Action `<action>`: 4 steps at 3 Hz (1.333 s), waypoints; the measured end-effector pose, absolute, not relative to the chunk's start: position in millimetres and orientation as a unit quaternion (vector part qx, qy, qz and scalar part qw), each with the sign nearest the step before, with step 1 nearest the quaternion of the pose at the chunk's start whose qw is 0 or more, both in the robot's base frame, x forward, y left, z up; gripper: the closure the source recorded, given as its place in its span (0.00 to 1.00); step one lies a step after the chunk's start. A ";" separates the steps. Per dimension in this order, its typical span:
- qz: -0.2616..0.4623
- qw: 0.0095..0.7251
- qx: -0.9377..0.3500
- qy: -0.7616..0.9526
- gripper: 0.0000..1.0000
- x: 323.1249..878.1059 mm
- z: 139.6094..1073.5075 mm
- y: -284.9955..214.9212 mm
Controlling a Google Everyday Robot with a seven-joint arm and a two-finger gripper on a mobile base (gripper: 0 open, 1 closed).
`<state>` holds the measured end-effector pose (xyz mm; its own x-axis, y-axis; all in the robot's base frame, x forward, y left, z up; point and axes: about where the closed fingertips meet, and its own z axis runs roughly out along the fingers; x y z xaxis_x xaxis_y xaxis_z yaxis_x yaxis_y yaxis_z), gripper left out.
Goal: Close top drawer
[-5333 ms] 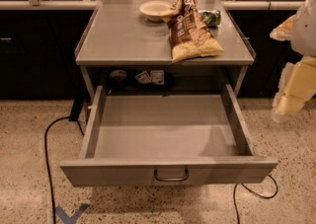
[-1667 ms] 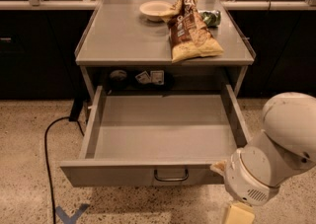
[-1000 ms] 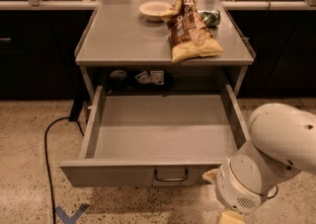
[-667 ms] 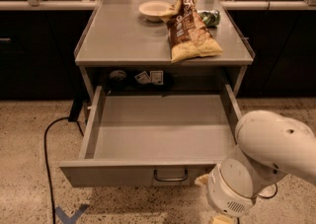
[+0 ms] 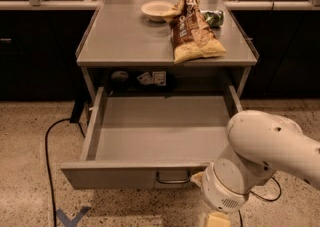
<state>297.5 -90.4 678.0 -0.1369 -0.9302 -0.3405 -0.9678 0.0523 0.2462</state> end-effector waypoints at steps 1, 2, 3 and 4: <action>0.203 0.047 -0.655 0.727 0.00 301.7 679.1 -92.4; 0.184 0.056 -0.654 0.732 0.00 315.3 678.9 -95.8; 0.176 0.076 -0.651 0.734 0.00 334.3 685.7 -98.9; 0.176 0.076 -0.651 0.734 0.00 334.3 685.6 -98.9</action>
Offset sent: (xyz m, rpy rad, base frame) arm 0.0373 -0.0103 0.0000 -0.0453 -0.0963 -0.0415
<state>334.3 -98.9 685.6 -0.1399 -0.9298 -0.3405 -0.9831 0.0892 0.1601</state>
